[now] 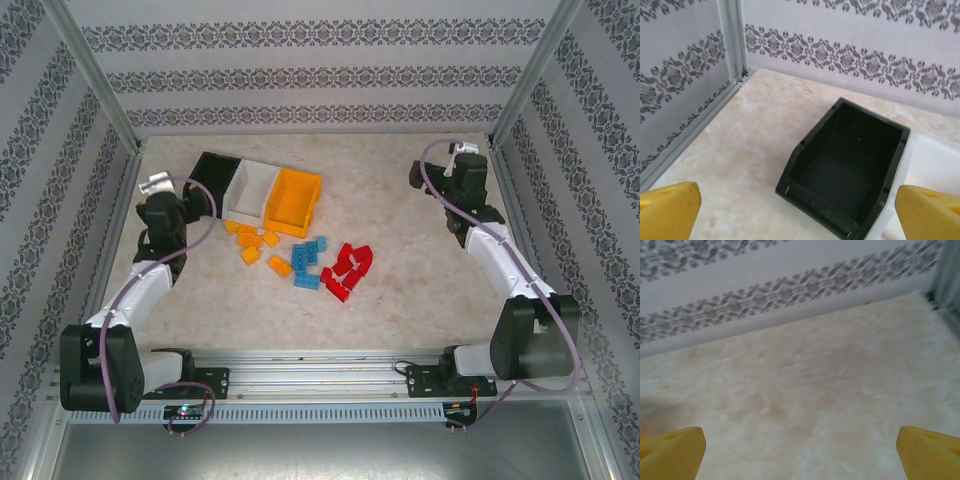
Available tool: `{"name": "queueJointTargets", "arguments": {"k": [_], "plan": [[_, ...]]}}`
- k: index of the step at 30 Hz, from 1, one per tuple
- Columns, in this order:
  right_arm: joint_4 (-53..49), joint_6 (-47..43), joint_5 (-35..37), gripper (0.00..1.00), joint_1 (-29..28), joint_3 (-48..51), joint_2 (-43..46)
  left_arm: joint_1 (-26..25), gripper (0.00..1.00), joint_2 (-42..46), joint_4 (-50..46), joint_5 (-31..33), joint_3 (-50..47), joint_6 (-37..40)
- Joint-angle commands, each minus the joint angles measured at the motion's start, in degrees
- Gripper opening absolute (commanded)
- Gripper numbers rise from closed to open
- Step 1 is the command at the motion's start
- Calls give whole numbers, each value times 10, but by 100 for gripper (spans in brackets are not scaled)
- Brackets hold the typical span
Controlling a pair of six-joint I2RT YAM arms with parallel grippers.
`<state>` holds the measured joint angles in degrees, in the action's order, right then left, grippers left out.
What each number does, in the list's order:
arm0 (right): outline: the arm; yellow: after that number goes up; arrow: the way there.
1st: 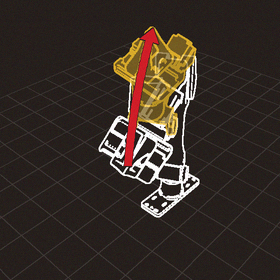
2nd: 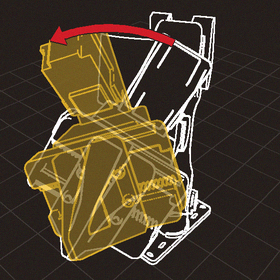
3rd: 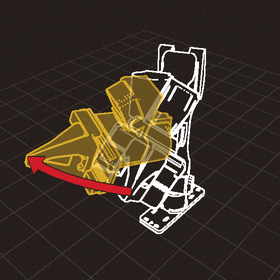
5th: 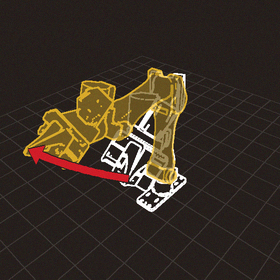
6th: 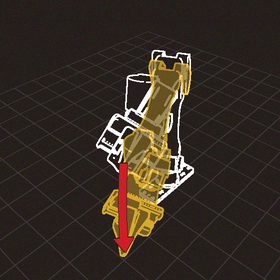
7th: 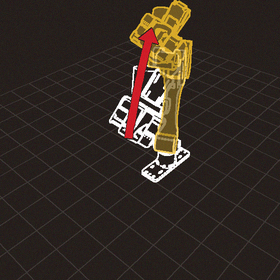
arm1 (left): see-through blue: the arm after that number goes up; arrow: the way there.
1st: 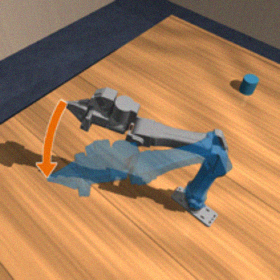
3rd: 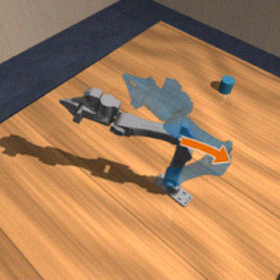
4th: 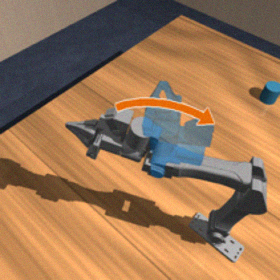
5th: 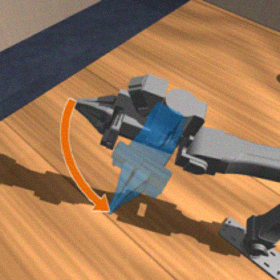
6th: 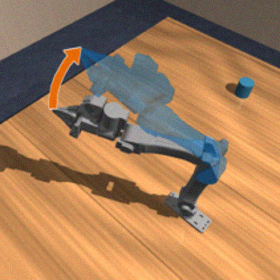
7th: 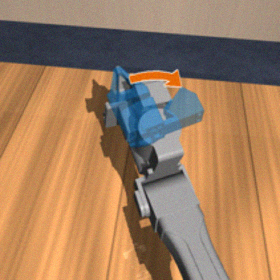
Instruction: Sort the legos into containers by color
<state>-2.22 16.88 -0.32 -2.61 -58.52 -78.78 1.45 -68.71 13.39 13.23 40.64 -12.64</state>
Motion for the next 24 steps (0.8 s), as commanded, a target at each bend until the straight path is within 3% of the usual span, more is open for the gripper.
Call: {"name": "queueJointTargets", "arguments": {"k": [1,6,11,19,24], "plan": [[-223,55,-100,98,-42,-59,-43,-7,100,13,-222,6,57,-59],[-378,53,-150,97,-118,-117,-103,-20,100,8,-308,-85,118,-83],[-482,50,-138,91,-175,-123,-130,-64,100,-29,-346,-142,161,-69],[-477,86,-134,79,-201,-93,-172,-117,100,-78,-358,-177,182,-84],[-470,112,-133,68,-216,-82,-194,-124,100,-84,-356,-177,182,-96]]}}
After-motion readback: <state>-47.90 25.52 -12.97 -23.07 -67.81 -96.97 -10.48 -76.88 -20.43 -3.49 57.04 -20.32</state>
